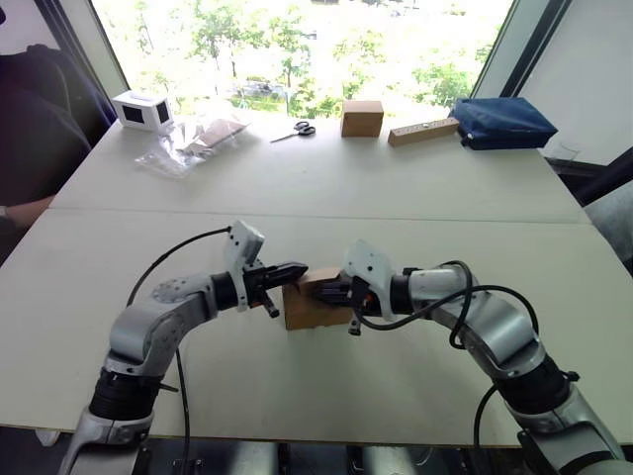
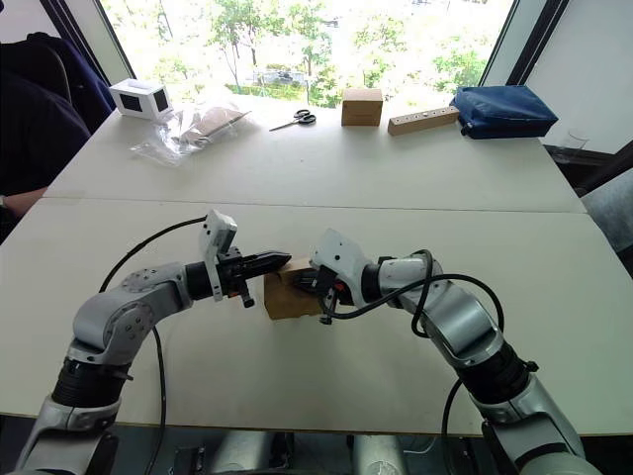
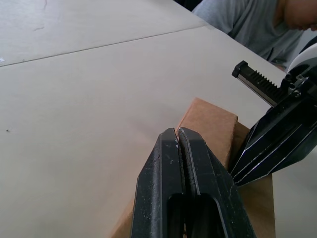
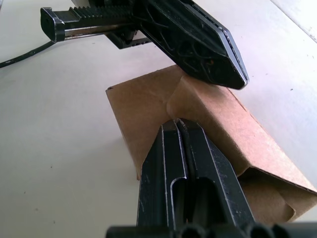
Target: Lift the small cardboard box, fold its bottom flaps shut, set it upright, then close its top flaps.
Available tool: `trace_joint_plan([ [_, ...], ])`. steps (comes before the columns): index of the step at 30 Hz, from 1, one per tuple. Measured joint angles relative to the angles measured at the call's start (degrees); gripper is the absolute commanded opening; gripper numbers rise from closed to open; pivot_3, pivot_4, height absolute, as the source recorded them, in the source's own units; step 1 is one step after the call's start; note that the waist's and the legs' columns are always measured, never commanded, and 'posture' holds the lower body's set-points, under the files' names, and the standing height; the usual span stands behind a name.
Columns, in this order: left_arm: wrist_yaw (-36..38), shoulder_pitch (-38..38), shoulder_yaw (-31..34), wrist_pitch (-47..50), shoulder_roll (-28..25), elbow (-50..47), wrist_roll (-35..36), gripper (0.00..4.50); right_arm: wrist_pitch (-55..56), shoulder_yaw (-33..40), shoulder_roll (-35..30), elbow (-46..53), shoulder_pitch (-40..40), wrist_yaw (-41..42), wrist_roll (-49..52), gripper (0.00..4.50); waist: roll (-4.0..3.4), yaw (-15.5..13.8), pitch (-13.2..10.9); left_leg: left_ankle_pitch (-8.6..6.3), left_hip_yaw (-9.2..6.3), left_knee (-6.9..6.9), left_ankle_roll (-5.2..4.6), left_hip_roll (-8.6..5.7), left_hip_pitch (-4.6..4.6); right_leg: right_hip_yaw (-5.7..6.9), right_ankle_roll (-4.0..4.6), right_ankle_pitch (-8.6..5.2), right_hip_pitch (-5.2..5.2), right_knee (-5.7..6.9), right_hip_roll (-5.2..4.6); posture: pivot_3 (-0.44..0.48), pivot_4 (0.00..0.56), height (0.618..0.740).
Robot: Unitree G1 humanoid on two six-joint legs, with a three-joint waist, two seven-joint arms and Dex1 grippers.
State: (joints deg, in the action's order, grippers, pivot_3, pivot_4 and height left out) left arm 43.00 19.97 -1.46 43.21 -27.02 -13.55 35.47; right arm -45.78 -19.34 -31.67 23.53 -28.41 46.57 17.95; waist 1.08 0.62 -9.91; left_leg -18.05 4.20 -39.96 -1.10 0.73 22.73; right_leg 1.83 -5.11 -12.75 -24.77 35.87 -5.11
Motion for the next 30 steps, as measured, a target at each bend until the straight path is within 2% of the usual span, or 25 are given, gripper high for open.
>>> trace_joint_plan([
  [19, 0.4, 0.6, 0.0, 0.6, 0.7, 0.0, 0.1, 0.04, -0.5, -0.4, 0.3, 0.0, -1.4, -1.0, -0.7, 0.0, 0.0, -0.1, 0.0, -0.01, 0.0, 0.0, -0.01, 0.0, 0.01, 0.01, 0.0, 0.0, 0.0, -0.02, -0.03, 0.0, 0.15, 0.74],
  [30, -1.7, 1.9, 0.1, 5.2, 1.4, -1.0, 1.5, 0.04, -0.5, -0.6, 1.3, 0.0, -1.6, -1.4, -0.8, 0.0, 0.0, 0.0, 0.0, -0.01, 0.0, 0.0, -0.02, 0.0, 0.02, 0.02, -0.01, 0.0, 0.0, -0.03, -0.02, 0.0, 0.15, 0.74],
])
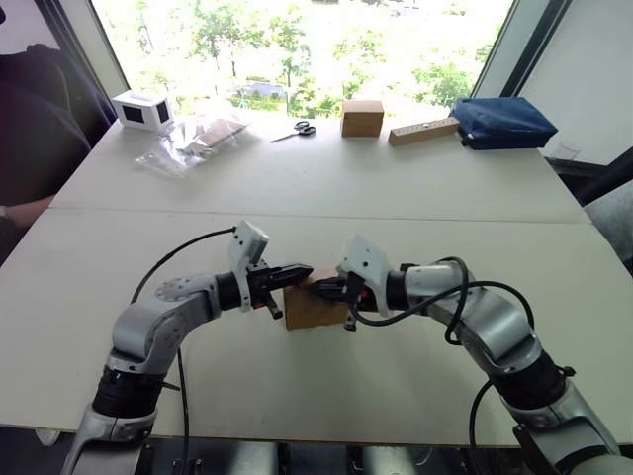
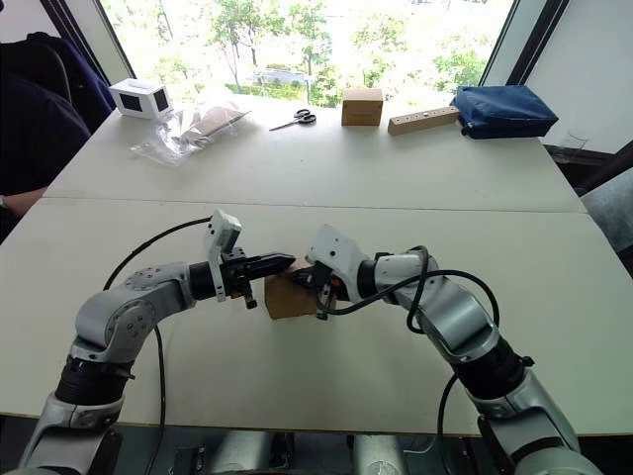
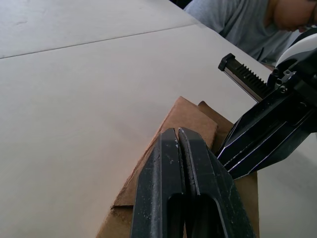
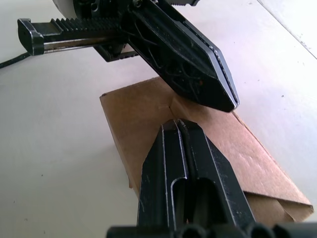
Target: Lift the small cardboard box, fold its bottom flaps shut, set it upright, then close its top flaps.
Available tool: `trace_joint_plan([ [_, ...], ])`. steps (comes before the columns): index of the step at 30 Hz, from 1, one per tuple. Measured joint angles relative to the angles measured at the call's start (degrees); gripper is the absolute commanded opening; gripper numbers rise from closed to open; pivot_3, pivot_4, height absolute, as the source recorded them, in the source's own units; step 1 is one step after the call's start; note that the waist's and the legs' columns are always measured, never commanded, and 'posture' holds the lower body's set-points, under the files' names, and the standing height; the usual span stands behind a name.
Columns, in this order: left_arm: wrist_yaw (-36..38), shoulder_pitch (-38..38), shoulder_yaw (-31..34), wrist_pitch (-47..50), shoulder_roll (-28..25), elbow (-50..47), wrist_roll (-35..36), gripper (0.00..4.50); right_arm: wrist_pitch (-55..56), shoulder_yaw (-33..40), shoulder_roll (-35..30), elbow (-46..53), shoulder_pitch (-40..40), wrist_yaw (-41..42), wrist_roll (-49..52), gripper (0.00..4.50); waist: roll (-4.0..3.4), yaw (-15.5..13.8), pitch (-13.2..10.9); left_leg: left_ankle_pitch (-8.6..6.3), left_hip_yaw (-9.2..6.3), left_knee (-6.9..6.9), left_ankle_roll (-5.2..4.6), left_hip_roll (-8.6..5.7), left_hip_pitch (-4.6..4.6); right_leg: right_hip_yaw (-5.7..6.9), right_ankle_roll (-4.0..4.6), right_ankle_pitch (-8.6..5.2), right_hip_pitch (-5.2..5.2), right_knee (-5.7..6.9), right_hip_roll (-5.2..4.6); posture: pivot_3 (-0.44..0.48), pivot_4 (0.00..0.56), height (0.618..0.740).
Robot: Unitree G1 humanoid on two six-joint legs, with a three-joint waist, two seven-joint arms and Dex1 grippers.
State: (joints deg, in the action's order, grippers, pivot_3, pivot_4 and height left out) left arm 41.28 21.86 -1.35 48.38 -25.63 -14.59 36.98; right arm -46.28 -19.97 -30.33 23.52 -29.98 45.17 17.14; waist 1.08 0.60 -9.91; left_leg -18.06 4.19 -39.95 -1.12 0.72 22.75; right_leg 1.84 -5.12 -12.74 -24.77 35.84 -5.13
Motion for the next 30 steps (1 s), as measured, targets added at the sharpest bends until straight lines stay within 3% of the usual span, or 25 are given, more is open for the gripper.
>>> trace_joint_plan([
  [6, 0.0, 0.4, -0.7, 0.8, -0.9, -1.5, -0.2, 0.04, -1.4, 1.7, -0.1, 1.2, 0.5, 1.3, 3.0, 0.0, 0.0, 0.0, 0.0, 0.0, 0.0, 0.01, 0.0, 0.0, 0.0, 0.0, 0.0, 0.0, 0.0, -0.01, 0.0, 0.0, 0.15, 0.74],
  [14, 3.2, 0.4, -7.0, -3.0, -6.2, -4.0, -5.4, 0.04, -3.5, 9.4, -0.7, 2.2, 1.4, 1.0, 8.1, 0.0, -0.01, 0.0, 0.0, -0.01, 0.0, 0.06, 0.01, 0.0, 0.0, -0.01, 0.03, -0.02, 0.0, -0.07, -0.02, 0.0, 0.15, 0.74],
  [26, 2.3, -2.3, -5.8, -5.4, -3.2, -3.5, -5.0, 0.04, 0.3, 9.7, -1.9, -2.5, 1.9, -0.4, 5.9, 0.0, -0.03, 0.1, 0.0, -0.01, 0.02, 0.08, -0.01, 0.0, 0.06, 0.02, 0.03, -0.01, 0.0, -0.26, -0.05, 0.0, 0.15, 0.74],
  [30, -0.6, -3.5, -0.9, -3.0, -0.5, -4.3, -0.8, 0.04, 2.1, 11.0, -1.7, -2.6, 3.0, -0.4, 6.2, 0.0, -0.02, 0.0, 0.0, -0.01, 0.01, 0.09, -0.01, 0.03, 0.11, 0.02, 0.01, 0.0, 0.0, -0.3, -0.06, 0.0, 0.15, 0.74],
])
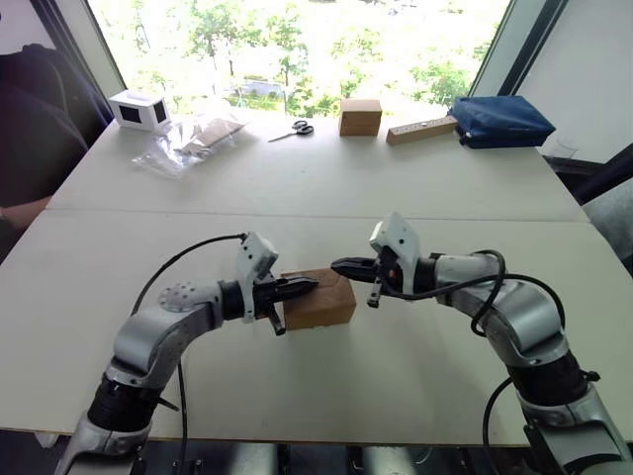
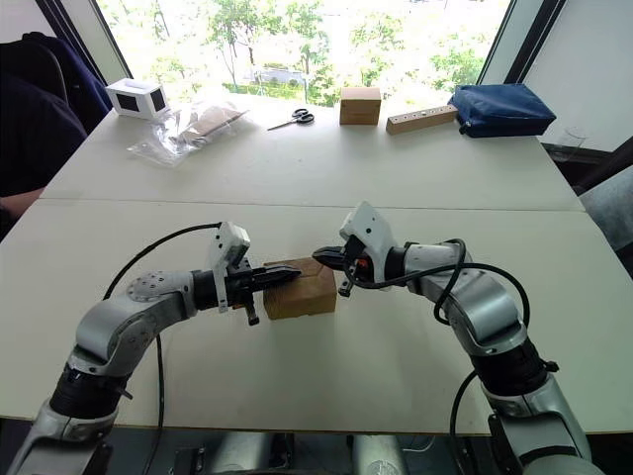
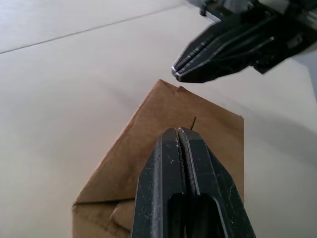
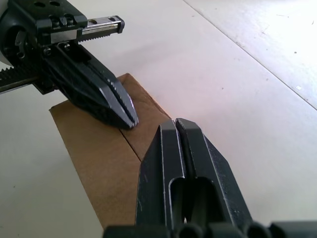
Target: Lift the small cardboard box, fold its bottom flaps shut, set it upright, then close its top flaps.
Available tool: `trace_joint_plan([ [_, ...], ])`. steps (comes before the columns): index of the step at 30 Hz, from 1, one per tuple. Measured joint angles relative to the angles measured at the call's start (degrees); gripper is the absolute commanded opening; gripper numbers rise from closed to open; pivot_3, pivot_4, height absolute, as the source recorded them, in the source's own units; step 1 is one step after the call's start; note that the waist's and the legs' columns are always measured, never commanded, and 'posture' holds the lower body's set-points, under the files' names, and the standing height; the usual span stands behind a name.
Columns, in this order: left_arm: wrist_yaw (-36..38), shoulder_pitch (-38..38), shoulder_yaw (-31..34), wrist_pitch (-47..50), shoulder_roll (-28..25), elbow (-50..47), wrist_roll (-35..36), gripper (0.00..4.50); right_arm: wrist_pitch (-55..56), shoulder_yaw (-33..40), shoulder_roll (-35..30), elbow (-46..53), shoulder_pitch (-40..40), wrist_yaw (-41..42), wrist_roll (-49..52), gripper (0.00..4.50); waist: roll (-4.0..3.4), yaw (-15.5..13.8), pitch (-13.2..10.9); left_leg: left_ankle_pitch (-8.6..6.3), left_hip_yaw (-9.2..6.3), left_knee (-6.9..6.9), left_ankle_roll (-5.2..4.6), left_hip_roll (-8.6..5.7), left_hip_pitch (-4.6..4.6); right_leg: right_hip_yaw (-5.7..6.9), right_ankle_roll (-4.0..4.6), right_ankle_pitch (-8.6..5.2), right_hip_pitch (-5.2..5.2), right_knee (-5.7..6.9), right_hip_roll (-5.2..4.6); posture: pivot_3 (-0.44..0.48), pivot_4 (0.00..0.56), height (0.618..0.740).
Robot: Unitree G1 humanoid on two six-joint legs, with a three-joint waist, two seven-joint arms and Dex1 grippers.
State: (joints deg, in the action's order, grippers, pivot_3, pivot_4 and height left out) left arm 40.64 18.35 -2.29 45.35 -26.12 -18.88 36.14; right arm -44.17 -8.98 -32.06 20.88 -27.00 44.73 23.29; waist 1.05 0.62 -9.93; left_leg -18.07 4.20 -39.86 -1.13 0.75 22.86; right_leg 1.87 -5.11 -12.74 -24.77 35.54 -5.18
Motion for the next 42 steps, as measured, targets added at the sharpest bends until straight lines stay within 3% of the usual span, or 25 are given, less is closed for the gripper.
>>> trace_joint_plan([
  [3, -3.2, 0.0, 4.2, 1.7, 0.1, -3.3, 2.7, 0.04, 3.0, 0.9, 0.1, 0.0, 0.9, -0.7, -0.6, 0.0, 0.0, 0.0, 0.0, 0.0, -0.01, 0.0, 0.0, -0.01, 0.02, 0.0, -0.06, 0.03, 0.01, -0.05, 0.01, 0.0, 0.15, 0.74],
  [14, -9.7, -2.3, 8.7, 2.0, -0.6, -11.4, 5.2, 0.04, 4.5, 2.6, 1.9, 2.7, 4.6, -2.3, 2.1, 0.0, -0.01, 0.0, 0.0, 0.0, 0.01, 0.0, 0.0, 0.0, 0.01, 0.0, 0.01, 0.02, 0.02, -0.08, 0.03, 0.0, 0.15, 0.74],
  [25, -8.4, -5.9, 0.8, -3.9, -2.6, -10.6, -2.7, 0.04, 4.9, 0.3, 4.0, 3.4, 5.8, -5.9, 0.3, 0.0, -0.02, 0.0, 0.0, 0.0, 0.03, 0.01, 0.0, -0.01, 0.02, 0.0, 0.06, 0.01, 0.02, -0.13, 0.06, 0.0, 0.15, 0.74],
  [42, -5.9, -5.2, -6.0, -4.2, -5.4, -10.3, -7.4, 0.04, 5.8, -5.1, 2.0, 2.4, 6.6, -5.3, -5.5, 0.0, -0.02, 0.0, 0.0, 0.0, 0.03, 0.01, -0.01, 0.0, 0.01, 0.0, 0.05, 0.01, 0.03, -0.13, 0.07, 0.0, 0.15, 0.74],
])
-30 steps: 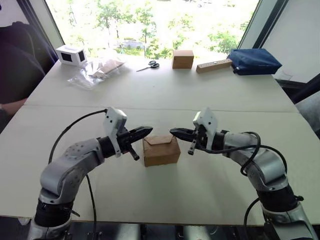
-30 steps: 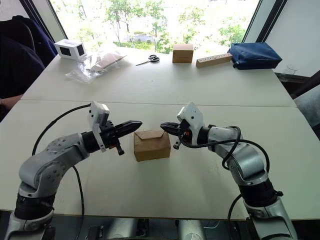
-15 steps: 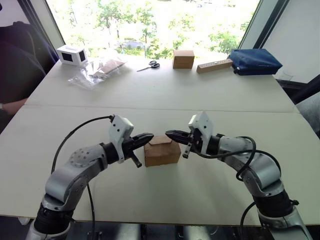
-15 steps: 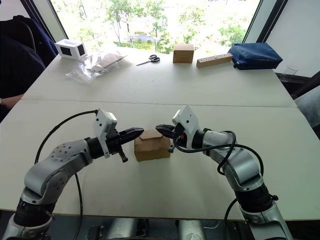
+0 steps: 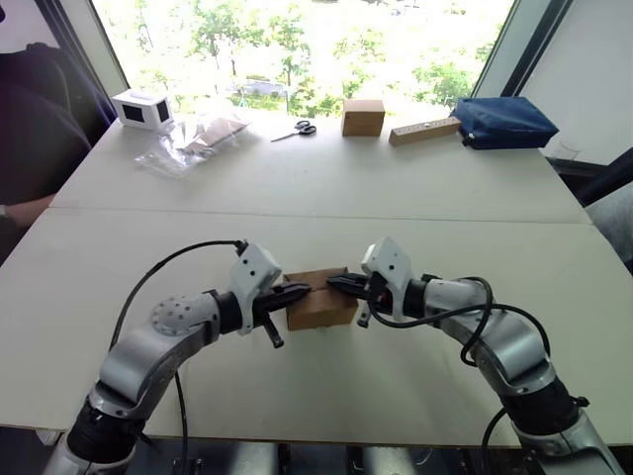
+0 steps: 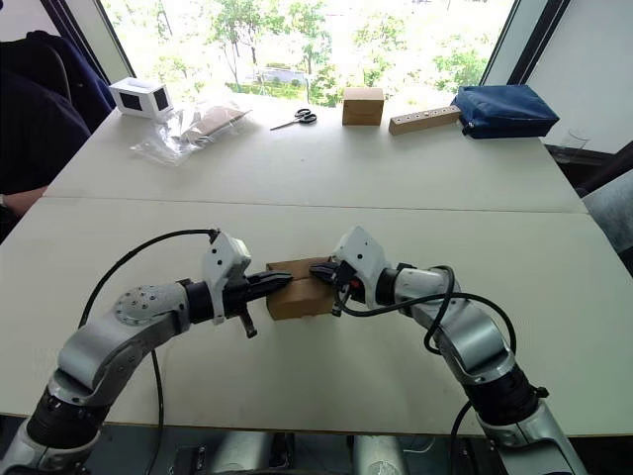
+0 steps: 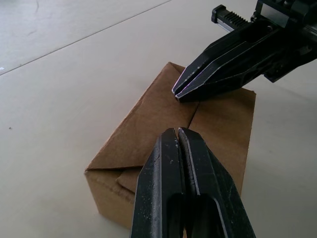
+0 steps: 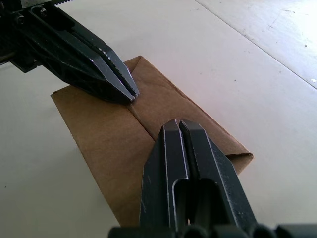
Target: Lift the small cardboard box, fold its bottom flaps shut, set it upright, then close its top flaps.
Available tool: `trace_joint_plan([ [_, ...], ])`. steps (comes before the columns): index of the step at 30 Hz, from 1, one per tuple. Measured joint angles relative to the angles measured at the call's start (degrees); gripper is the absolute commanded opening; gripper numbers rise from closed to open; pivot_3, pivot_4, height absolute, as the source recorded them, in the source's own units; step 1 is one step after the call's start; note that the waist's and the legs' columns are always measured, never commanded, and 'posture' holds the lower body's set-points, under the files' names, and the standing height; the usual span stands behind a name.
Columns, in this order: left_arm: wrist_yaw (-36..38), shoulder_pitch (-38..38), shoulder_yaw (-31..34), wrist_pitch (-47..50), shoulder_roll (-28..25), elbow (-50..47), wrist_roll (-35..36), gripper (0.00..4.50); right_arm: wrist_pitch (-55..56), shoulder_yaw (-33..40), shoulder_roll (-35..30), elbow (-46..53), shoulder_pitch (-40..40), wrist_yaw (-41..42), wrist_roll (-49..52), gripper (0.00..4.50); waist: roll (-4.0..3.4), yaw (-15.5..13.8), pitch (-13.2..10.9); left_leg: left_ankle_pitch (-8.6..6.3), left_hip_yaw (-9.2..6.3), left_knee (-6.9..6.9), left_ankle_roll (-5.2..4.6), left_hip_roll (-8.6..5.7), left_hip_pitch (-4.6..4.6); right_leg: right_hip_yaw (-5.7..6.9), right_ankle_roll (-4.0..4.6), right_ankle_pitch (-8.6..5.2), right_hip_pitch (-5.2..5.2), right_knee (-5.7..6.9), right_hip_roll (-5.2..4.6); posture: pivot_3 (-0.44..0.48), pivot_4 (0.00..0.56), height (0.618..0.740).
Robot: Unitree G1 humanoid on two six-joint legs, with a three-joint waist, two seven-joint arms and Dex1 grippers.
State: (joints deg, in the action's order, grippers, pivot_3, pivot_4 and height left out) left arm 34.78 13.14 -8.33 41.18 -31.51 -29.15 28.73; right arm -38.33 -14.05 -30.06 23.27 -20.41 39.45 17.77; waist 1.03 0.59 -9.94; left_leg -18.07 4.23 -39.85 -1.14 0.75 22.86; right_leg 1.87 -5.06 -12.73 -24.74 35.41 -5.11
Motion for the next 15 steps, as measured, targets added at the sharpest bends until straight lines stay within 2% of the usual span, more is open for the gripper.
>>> trace_joint_plan([
  [15, 0.0, 1.2, -0.5, -2.2, 2.1, 2.8, -3.4, 0.04, 0.0, 0.1, -0.1, 0.1, 0.1, -0.1, -0.2, 0.0, 0.0, 0.0, 0.0, 0.0, 0.0, 0.0, 0.0, 0.0, -0.02, 0.0, -0.01, 0.01, 0.03, 0.0, 0.02, 0.0, 0.15, 0.74],
])
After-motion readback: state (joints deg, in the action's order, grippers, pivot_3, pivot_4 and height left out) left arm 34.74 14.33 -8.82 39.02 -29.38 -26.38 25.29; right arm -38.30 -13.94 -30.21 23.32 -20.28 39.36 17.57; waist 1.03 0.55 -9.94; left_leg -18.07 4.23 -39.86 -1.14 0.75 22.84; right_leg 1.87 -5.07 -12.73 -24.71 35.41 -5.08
